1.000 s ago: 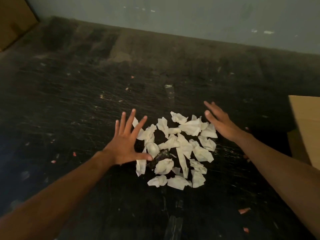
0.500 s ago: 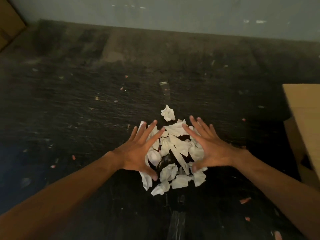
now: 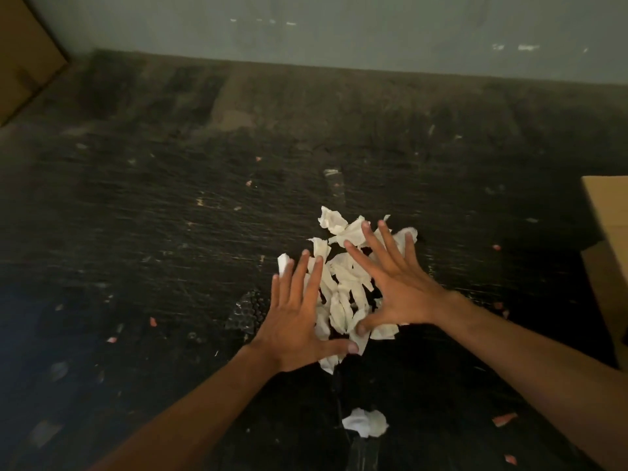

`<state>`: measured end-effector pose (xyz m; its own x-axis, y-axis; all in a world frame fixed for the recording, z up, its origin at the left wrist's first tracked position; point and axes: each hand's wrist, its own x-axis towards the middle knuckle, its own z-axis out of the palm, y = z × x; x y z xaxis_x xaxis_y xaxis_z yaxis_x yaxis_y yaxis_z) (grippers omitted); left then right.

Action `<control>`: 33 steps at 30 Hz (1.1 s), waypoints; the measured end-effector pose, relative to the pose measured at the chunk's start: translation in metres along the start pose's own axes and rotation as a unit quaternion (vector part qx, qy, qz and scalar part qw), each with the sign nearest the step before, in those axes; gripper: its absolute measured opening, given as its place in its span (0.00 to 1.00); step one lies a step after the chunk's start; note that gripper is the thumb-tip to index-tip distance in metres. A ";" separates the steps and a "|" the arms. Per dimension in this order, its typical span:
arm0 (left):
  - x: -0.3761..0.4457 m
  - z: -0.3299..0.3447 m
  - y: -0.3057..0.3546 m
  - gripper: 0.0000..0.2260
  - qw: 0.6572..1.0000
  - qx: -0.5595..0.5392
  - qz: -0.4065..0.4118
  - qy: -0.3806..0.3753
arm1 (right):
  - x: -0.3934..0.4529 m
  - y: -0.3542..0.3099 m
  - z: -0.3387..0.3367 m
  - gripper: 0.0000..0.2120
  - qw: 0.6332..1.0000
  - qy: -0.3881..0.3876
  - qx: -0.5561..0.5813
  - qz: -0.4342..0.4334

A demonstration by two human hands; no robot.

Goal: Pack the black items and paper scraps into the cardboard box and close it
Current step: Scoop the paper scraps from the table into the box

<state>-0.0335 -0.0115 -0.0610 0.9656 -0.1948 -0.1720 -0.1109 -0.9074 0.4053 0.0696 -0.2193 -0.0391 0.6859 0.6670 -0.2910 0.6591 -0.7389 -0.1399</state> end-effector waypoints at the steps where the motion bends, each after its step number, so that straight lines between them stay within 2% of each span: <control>1: -0.004 -0.002 0.003 0.63 1.000 0.010 -0.001 0.011 | 0.007 0.004 -0.006 0.67 1.000 -0.006 -0.011 -0.005; 4: -0.009 -0.002 0.009 0.66 0.998 0.047 -0.030 -0.001 | 0.036 0.013 -0.018 0.67 0.998 -0.027 -0.050 -0.027; 8: -0.001 0.015 0.005 0.65 0.993 0.071 -0.085 -0.048 | 0.068 0.017 -0.012 0.63 0.992 -0.105 -0.055 -0.052; 10: 0.000 0.023 0.003 0.63 0.990 0.089 -0.103 -0.033 | 0.069 0.018 -0.006 0.59 0.990 -0.120 -0.058 -0.056; 13: -0.001 0.030 0.001 0.54 0.990 0.080 -0.109 0.035 | 0.054 0.019 -0.002 0.48 0.995 -0.052 -0.051 -0.067; 16: -0.001 0.036 0.000 0.37 0.987 0.075 -0.082 0.117 | 0.029 0.013 0.010 0.31 0.994 0.043 -0.051 -0.087; 18: -0.001 0.037 0.000 0.26 0.986 0.077 -0.059 0.136 | 0.013 0.003 0.028 0.22 0.991 0.080 -0.047 -0.092; 22: -0.002 0.032 0.001 0.23 0.993 0.084 -0.023 0.083 | -0.001 -0.012 0.038 0.20 0.993 0.100 -0.012 -0.065; 25: -0.004 0.023 -0.003 0.23 0.995 0.064 -0.014 0.079 | -0.005 -0.015 0.022 0.19 0.993 0.085 0.042 -0.071; 29: -0.018 0.003 -0.014 0.17 0.986 -0.061 -0.030 0.153 | -0.025 -0.022 -0.008 0.08 0.956 0.151 0.251 0.006; 33: -0.039 -0.013 -0.033 0.10 0.975 -0.056 -0.033 0.210 | -0.050 -0.018 -0.023 0.04 0.925 0.214 0.306 0.072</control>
<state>-0.0641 0.0309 -0.0561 0.9834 0.0547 0.1730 -0.0410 -0.8619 0.5054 0.0306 -0.2372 -0.0006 0.8987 0.4372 0.0350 0.3431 -0.6510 -0.6771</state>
